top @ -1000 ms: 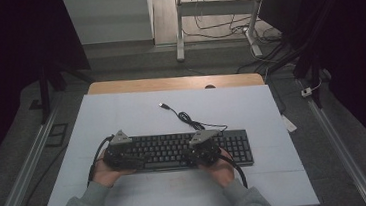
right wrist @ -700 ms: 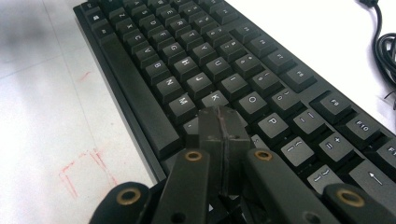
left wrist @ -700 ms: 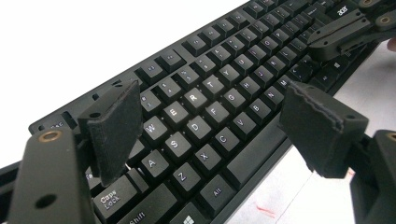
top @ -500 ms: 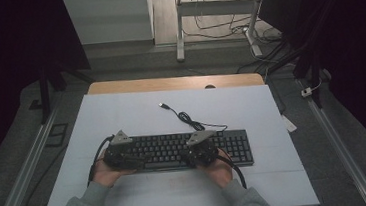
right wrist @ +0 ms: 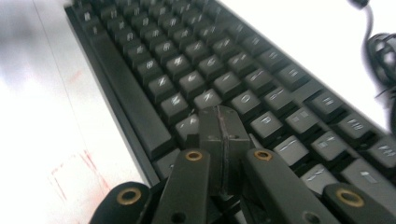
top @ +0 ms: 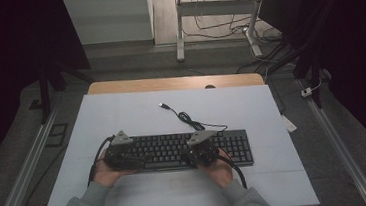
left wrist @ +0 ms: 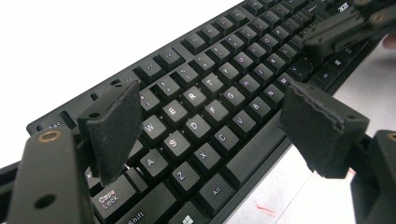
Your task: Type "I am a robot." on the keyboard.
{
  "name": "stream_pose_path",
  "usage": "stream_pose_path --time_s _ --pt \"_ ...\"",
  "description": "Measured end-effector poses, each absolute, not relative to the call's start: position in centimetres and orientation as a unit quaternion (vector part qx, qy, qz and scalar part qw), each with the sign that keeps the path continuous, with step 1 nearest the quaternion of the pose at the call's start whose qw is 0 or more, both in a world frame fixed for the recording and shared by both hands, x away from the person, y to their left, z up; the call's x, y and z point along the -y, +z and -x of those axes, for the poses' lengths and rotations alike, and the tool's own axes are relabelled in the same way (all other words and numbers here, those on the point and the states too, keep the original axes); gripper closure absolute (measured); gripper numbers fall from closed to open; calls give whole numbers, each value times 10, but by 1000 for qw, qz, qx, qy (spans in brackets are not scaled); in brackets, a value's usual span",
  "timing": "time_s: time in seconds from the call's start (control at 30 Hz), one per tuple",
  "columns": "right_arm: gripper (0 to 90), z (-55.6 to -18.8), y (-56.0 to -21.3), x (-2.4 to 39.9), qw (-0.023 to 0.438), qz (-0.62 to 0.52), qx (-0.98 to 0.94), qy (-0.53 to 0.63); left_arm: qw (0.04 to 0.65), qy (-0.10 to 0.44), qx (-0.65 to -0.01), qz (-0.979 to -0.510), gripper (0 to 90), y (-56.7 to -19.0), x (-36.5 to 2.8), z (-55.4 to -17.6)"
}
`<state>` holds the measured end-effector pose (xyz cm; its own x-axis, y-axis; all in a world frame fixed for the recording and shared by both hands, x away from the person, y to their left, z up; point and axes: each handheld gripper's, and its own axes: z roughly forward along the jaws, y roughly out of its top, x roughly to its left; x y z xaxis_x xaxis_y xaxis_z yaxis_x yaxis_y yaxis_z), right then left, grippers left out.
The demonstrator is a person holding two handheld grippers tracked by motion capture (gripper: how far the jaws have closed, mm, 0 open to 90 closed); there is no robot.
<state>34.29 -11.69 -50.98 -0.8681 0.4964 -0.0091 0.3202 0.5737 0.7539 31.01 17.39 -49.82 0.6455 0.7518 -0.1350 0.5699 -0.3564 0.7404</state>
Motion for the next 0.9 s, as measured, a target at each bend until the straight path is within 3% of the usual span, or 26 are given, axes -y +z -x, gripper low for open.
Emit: stream_pose_path --time_s 0.07,0.27,0.4,0.9 --pt "894 -343 -505 122 116 -236 -871 415 397 115 -407 -815 212 -498 -174 -310" --pt "696 -343 -499 143 138 -255 -854 432 397 116 -406 -815 212 -498 -174 -310" --pt "625 -343 -498 153 146 -258 -852 431 397 116 -406 -815 212 -498 -174 -310" --pt "564 -344 -496 167 147 -261 -848 437 397 116 -404 -816 212 -498 -175 -309"
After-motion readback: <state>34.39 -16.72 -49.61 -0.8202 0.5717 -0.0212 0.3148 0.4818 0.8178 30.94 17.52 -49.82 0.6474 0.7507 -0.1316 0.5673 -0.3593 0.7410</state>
